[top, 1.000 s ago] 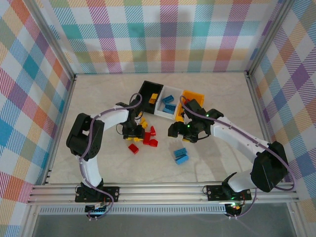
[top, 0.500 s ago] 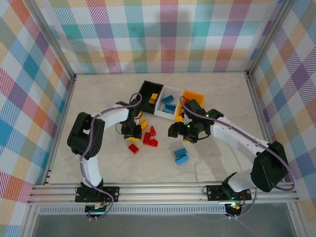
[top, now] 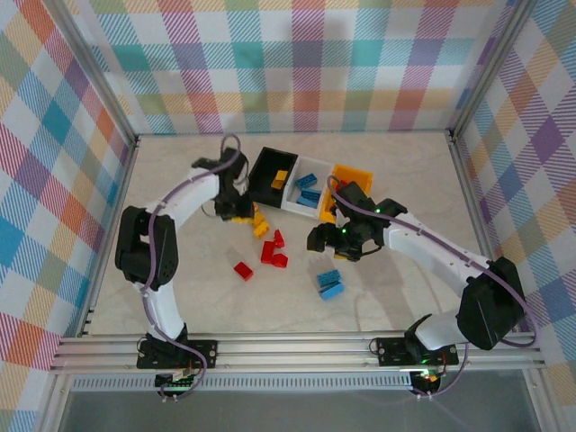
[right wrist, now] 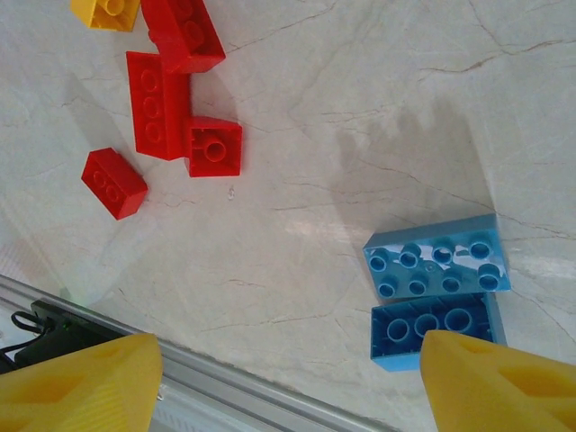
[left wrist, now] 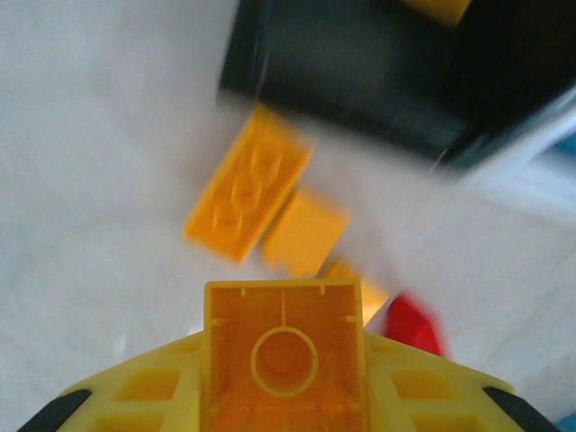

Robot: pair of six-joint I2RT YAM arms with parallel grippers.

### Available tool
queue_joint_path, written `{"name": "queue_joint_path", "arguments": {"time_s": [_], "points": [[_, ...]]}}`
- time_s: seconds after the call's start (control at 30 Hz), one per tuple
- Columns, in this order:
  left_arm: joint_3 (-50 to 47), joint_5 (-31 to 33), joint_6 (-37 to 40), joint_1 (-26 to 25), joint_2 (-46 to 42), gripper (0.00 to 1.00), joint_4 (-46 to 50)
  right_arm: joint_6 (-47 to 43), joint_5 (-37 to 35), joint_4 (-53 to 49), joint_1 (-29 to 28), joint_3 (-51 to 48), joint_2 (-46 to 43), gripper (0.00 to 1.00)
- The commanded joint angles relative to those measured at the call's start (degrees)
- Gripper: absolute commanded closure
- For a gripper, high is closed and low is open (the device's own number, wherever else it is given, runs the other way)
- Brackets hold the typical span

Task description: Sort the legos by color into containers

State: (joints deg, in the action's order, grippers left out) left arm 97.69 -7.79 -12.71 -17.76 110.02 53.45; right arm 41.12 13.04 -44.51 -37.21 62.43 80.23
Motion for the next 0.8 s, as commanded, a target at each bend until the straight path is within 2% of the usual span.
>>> {"name": "queue_joint_path", "arguments": {"time_s": [0.0,0.13,0.23,0.3,0.5,0.77], "points": [[11.3,-2.5,-1.3,-0.1,7.5,0.67,2.9,-0.7,-1.2,-2.3,-0.2,0.8,-2.2,0.24],[25.0,-3.3,-2.9,-0.1,17.6,0.67,4.8,-0.6,-2.2,-4.5,-0.2,1.5,-3.1,0.24],[29.9,-4.7,-3.8,-0.2,21.5,0.65,4.3,-0.3,-2.9,-5.7,-0.2,1.3,-4.3,0.24],[31.7,-5.3,-3.9,-0.5,23.4,0.59,4.2,-0.1,-3.1,-6.3,-0.2,1.1,-4.7,0.24],[31.9,-6.1,-3.4,-1.2,24.8,0.45,3.7,-0.1,-3.4,-6.9,-0.3,0.8,-4.6,0.24],[29.6,-5.3,-2.1,-1.3,20.2,0.43,4.2,-0.2,-1.5,-4.0,-0.3,1.2,-2.0,0.24]]}}
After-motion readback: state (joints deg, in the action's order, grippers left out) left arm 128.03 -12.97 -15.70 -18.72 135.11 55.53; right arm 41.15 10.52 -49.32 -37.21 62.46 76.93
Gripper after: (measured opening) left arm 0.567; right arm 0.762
